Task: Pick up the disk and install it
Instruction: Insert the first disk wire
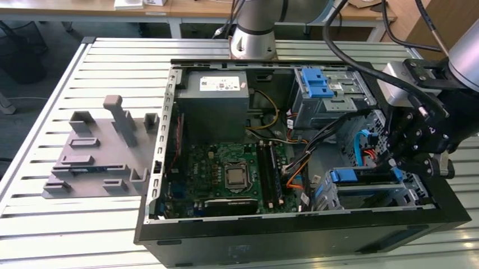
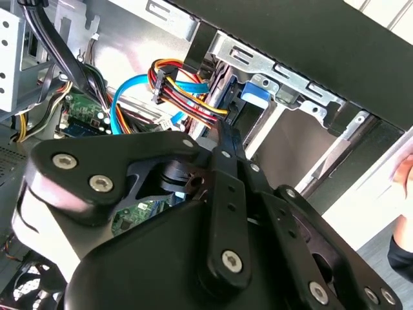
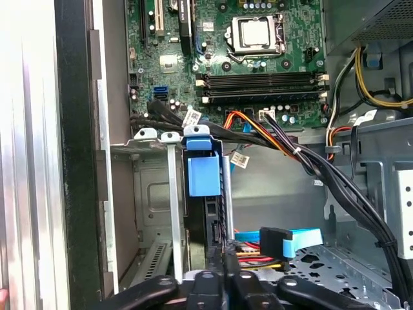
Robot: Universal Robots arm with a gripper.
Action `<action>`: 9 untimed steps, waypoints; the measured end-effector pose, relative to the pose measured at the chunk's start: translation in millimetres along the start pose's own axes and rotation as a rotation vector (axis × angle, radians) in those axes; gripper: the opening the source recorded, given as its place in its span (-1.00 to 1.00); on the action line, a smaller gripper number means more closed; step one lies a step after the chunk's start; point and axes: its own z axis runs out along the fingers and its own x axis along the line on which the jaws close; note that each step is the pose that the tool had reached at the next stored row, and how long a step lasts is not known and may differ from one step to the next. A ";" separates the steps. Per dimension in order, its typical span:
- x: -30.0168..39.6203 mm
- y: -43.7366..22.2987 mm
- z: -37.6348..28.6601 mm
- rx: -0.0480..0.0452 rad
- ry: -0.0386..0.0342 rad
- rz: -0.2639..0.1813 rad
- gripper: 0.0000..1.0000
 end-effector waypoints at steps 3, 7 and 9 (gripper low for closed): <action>0.0 0.0 -0.2 0.0000 0.0002 0.000 -0.79; 0.0 0.0 -0.3 0.0001 0.0003 0.000 -0.79; 0.0 0.0 -0.3 0.0000 0.0002 0.000 -0.79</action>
